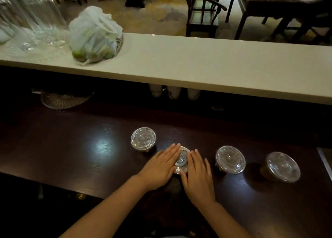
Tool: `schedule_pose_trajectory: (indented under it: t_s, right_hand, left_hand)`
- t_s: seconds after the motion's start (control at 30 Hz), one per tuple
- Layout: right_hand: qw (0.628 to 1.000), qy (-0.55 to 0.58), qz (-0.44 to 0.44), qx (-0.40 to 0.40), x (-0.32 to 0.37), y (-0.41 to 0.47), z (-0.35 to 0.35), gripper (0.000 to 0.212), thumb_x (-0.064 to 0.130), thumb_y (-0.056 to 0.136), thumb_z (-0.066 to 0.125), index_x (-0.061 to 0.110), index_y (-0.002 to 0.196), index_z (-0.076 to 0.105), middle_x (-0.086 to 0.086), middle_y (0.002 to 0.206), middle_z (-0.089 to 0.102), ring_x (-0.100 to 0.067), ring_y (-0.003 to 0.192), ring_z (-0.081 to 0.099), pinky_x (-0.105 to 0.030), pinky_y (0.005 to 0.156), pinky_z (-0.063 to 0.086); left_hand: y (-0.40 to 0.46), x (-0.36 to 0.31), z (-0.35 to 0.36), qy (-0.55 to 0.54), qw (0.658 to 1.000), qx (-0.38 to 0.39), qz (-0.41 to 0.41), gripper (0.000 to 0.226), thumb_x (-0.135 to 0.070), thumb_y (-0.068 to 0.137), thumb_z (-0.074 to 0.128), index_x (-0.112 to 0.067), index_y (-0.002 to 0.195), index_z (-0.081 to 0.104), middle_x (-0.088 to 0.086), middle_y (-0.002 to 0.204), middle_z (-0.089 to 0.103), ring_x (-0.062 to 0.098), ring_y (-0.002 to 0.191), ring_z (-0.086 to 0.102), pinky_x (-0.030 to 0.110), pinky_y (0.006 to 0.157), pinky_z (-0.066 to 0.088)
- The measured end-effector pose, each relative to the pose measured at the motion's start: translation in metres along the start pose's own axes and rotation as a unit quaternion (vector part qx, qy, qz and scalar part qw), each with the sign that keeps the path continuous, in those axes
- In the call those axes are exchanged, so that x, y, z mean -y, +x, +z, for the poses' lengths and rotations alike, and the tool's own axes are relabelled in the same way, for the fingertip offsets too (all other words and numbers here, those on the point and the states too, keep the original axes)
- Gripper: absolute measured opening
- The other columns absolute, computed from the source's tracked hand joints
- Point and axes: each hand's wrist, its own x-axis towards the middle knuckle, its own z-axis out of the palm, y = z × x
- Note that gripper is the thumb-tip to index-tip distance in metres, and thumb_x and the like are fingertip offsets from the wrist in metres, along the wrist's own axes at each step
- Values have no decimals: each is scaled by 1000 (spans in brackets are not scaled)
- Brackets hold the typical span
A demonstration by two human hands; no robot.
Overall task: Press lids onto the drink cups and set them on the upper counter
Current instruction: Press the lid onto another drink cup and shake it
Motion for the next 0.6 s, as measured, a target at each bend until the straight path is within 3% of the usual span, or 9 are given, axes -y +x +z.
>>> schedule_pose_trajectory:
  t_s: [0.07,0.13,0.2,0.3,0.37,0.5,0.6]
  right_hand:
    - [999,3,-22,-48,-3,-9,-5,49,37,90,36,4,118,57,-14,119,61,-26,120,47,-45,104,25]
    - [994,13,-58,-96,-4,-16,-11,35,29,87,40,9,101,64,-7,100,64,-25,101,59,-45,103,29]
    - [988,32,-84,-124,-3,-14,-15,27,21,84,41,12,91,65,-3,90,64,-21,90,60,-43,103,30]
    - [991,44,-95,-78,-4,1,-9,39,17,84,37,8,116,59,-9,118,63,-22,117,50,-43,106,26]
    - [993,38,-110,-7,-7,12,-5,50,21,87,35,9,135,41,-8,140,47,-18,135,30,-37,110,17]
    - [987,73,-127,62,-16,19,4,56,27,92,32,10,144,20,-4,152,24,-10,142,6,-24,114,5]
    - [985,92,-136,60,-18,20,6,56,24,91,34,7,143,24,-4,152,22,-10,142,7,-24,114,8]
  left_hand:
    - [2,0,-4,-13,999,-29,-11,58,-26,92,21,-12,147,10,3,156,6,15,143,3,33,115,13]
    - [-2,-7,-1,-54,990,-103,-83,54,-14,91,33,-4,143,24,14,151,26,24,139,26,37,112,28]
    - [-9,-21,9,-82,973,-167,-134,53,-18,90,38,-1,139,33,16,146,36,26,134,37,41,107,36]
    - [-15,-39,28,-53,967,-173,-180,57,-29,87,35,-5,139,35,10,146,39,19,135,34,41,104,37]
    - [-15,-43,35,-52,964,-173,-197,58,-31,88,34,-7,141,30,8,148,34,15,138,25,41,105,33]
    - [-13,-40,42,-39,965,-165,-198,59,-35,93,31,-9,144,19,7,151,26,15,140,18,40,109,28]
    - [-13,-38,43,-57,966,-166,-191,58,-35,93,31,-8,143,21,8,151,27,15,140,17,39,110,27]
